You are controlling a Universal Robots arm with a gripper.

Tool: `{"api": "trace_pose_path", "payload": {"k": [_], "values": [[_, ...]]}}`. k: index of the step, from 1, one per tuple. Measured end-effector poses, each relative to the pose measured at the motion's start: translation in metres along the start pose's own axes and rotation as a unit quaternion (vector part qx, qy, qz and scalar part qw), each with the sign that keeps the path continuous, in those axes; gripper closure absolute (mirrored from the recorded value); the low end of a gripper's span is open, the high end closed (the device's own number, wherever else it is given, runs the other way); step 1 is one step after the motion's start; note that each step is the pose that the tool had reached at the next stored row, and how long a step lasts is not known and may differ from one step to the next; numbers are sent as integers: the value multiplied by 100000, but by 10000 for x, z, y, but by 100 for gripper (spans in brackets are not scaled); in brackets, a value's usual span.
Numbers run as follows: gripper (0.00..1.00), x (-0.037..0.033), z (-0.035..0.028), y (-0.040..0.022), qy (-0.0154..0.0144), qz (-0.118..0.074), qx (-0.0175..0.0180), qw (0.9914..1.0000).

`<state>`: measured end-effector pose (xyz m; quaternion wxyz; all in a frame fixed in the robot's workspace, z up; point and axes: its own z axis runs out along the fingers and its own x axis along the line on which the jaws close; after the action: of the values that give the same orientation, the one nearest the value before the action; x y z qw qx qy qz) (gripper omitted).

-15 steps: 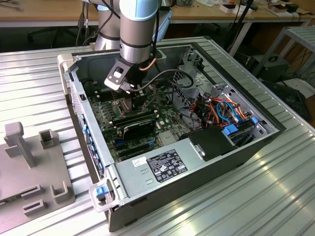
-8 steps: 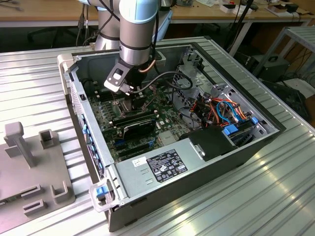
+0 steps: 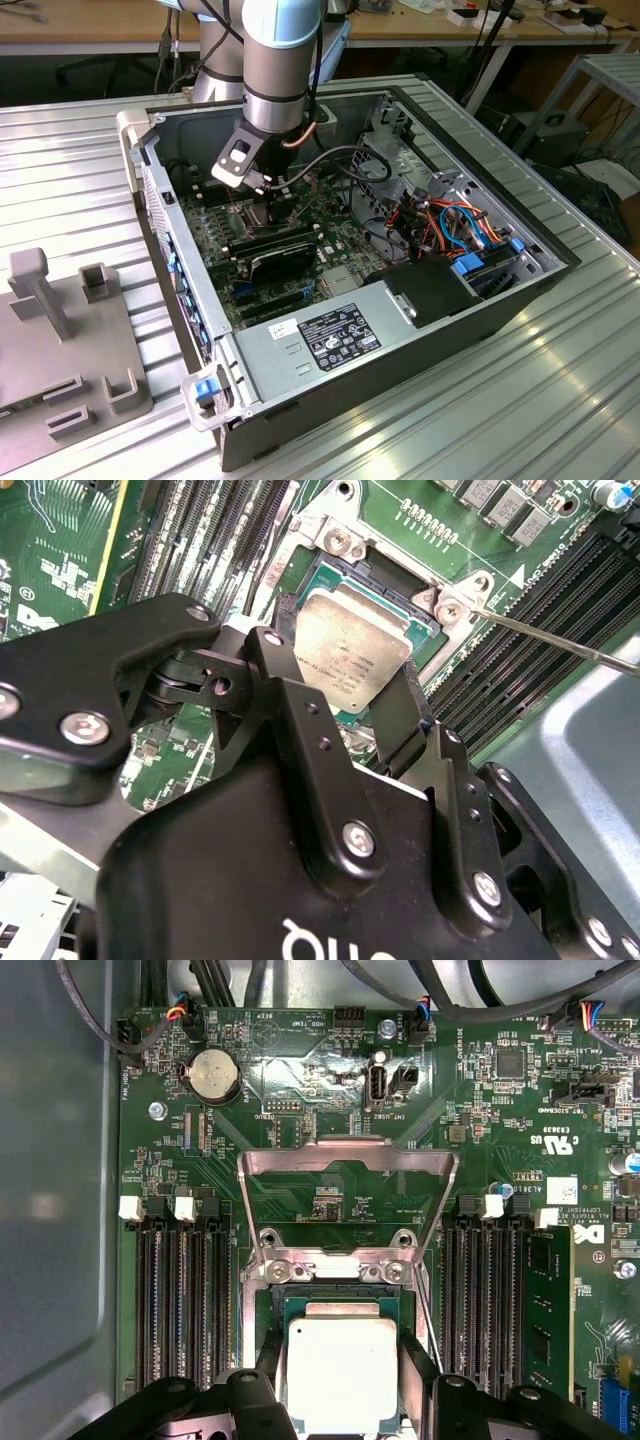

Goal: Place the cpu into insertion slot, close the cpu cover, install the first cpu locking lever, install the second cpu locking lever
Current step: 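Place the cpu into insertion slot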

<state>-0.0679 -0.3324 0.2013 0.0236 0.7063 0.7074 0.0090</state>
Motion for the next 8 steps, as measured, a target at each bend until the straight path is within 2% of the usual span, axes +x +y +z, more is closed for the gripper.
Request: {"api": "trace_pose_path", "payload": {"k": [8], "values": [[45,0,8,7,17,-189,-9,100000]]}}
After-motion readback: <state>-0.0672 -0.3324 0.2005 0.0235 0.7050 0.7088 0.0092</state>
